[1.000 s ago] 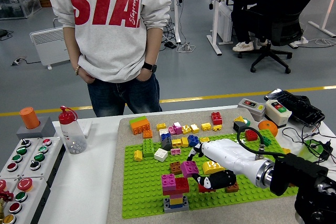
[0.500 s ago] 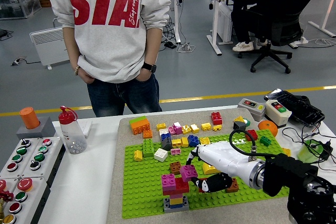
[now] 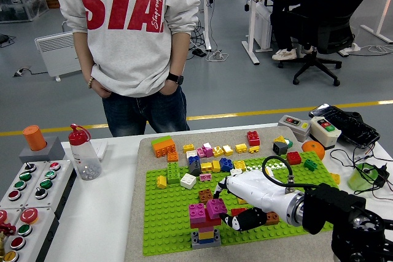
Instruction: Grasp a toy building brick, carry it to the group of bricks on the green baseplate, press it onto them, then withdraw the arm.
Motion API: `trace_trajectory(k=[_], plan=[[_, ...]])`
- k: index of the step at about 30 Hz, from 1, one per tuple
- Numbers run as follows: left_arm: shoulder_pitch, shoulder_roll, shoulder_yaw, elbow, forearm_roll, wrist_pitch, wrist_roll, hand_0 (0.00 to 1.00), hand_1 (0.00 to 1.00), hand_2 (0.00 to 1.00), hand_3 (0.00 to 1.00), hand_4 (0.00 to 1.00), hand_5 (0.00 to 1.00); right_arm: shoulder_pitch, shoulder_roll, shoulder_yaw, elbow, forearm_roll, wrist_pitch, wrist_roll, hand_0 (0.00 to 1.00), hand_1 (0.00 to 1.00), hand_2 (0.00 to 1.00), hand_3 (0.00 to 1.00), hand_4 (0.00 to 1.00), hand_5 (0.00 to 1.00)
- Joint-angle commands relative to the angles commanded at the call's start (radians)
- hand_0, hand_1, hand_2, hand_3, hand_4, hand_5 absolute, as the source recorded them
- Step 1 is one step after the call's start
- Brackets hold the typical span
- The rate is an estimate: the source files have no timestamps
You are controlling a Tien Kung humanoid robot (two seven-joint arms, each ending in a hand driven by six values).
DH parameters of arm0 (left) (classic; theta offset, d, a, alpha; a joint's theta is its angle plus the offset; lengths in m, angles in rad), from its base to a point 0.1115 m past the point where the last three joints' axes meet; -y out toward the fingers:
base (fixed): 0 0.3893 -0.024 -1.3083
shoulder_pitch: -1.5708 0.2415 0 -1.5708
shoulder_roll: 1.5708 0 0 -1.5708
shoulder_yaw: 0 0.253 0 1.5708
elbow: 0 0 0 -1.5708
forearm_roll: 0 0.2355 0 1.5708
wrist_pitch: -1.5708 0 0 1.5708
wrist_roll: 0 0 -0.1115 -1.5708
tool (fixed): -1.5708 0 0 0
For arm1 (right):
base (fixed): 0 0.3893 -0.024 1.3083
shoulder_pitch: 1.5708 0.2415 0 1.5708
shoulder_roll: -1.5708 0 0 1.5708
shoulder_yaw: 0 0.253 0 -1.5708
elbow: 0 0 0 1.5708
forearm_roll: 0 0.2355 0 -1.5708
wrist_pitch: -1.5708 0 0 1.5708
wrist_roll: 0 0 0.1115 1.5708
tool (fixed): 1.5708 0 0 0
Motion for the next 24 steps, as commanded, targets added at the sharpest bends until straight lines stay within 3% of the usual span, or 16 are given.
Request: trace_trajectory(k=[24], plan=[[-0.001,-0.001,0.003,0.000,0.001,-0.001,0.002,0.652,0.688,0.672,0.576,0.284,0.998,0.008,0.041,-0.006,-0.010,-0.020,0.007,-0.020,0.691,0.716,0.805,0.598,0.531,0.273]])
